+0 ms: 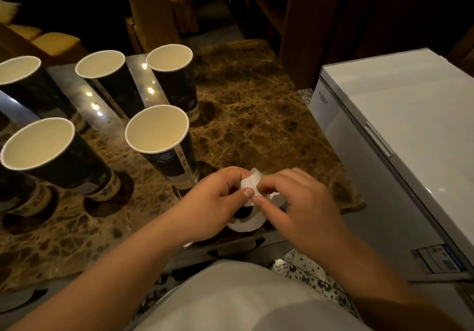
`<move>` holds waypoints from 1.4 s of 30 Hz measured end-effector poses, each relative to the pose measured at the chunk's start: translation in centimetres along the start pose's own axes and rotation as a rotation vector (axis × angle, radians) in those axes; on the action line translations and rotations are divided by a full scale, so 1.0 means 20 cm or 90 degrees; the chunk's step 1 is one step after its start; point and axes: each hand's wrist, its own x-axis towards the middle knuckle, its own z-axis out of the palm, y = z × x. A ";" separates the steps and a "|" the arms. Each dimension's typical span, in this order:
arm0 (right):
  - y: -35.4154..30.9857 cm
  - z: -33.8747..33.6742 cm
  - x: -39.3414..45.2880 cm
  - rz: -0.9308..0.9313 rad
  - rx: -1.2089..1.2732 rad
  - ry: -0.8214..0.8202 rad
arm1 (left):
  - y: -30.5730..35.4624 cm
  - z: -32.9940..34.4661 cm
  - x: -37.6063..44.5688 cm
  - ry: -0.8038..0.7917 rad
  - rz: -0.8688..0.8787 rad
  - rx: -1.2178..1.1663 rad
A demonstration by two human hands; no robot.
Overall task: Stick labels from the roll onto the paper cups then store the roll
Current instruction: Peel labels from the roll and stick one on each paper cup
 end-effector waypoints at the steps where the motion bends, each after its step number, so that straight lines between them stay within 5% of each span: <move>1: 0.00 0.01 0.00 0.011 0.004 0.009 | 0.00 0.00 0.00 0.003 0.006 0.008; 12: -0.02 0.00 0.07 0.051 0.031 0.007 | -0.01 -0.01 0.01 0.064 0.066 0.137; 24: 0.00 0.01 0.06 0.100 0.104 -0.009 | -0.01 0.04 -0.02 0.119 0.000 0.145; 30: 0.03 -0.03 0.06 0.280 0.246 0.035 | -0.01 0.03 -0.04 0.149 -0.062 0.142; 34: 0.11 -0.09 0.07 0.411 0.344 0.169 | 0.00 0.03 -0.05 0.193 -0.124 0.141; 37: 0.10 -0.14 0.05 0.343 0.250 0.230 | 0.02 0.05 -0.07 0.207 -0.098 0.145; 42: 0.05 -0.12 -0.03 -0.001 -0.069 0.245 | 0.12 0.09 -0.13 0.308 0.016 0.192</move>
